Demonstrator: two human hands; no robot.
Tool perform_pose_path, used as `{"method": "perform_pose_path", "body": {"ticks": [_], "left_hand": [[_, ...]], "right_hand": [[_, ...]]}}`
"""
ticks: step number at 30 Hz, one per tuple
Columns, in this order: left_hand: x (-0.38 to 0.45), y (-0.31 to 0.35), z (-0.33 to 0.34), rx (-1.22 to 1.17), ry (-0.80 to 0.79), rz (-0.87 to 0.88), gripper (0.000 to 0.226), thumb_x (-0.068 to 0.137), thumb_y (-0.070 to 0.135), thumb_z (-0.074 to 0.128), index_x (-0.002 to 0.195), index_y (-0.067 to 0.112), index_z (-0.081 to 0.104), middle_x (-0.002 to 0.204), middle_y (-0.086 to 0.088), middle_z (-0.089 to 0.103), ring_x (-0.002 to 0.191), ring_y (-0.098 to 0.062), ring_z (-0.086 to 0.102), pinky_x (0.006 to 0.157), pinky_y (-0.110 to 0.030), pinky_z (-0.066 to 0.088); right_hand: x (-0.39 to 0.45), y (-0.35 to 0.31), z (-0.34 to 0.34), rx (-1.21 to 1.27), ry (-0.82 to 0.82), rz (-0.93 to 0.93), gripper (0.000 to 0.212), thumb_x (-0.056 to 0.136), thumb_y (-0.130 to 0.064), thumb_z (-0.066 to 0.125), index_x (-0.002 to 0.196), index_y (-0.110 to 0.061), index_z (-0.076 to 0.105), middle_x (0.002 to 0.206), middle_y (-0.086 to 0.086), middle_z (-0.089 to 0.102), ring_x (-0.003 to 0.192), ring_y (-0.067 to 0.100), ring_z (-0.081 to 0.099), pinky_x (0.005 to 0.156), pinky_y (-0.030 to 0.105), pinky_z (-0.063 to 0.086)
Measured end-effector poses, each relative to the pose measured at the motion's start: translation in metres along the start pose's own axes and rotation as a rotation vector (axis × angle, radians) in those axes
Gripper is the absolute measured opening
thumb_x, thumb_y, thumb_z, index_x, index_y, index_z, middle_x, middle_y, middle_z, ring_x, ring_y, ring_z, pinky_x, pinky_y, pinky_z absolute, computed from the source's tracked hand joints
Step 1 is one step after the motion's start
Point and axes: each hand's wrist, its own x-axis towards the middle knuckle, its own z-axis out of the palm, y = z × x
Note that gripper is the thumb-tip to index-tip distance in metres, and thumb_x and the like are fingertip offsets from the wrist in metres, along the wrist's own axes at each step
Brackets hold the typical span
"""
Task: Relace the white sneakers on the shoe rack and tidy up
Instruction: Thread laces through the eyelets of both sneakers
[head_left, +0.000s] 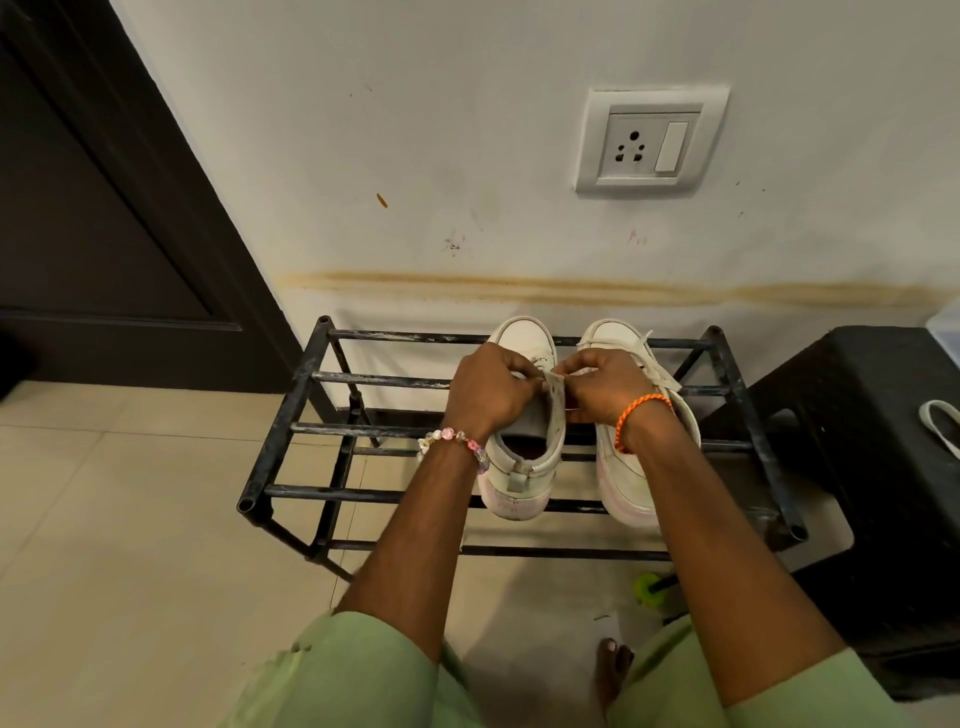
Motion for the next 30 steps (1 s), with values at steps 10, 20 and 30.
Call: {"method": "perform_pose_path", "body": {"ticks": [10,20,30], "left_hand": [[-0.010,-0.014,-0.001,0.056,0.027,-0.111,0.053,0.072,0.021,0.074,0.117,0.025,0.046,0.131,-0.007,0.033,0.124,-0.025,0.031,0.094,-0.035,0.029],[-0.012,-0.022,0.006,0.002,0.050,-0.283,0.080,0.070,0.029,0.076,0.132,0.021,0.027,0.136,-0.008,0.024,0.128,-0.029,0.028,0.106,-0.046,0.028],[-0.001,-0.031,0.004,-0.067,-0.104,-0.420,0.105,0.069,0.042,0.078,0.142,0.001,0.014,0.144,-0.016,0.022,0.131,-0.031,0.029,0.108,-0.041,0.036]], "right_hand": [[0.000,0.004,0.006,-0.462,0.091,-0.175,0.005,0.090,-0.008,0.045,0.091,-0.012,0.049,0.095,0.008,0.053,0.090,0.025,0.051,0.069,0.028,0.040],[-0.023,-0.046,-0.016,0.538,0.011,-0.267,0.033,0.098,0.005,0.023,0.076,-0.012,0.039,0.050,-0.001,0.063,0.057,0.015,0.069,0.064,0.031,0.057],[-0.009,-0.022,-0.025,-0.036,0.235,-0.384,0.027,0.090,-0.002,0.052,0.070,-0.020,0.056,0.065,0.001,0.059,0.048,0.000,0.050,0.052,0.018,0.041]]}}
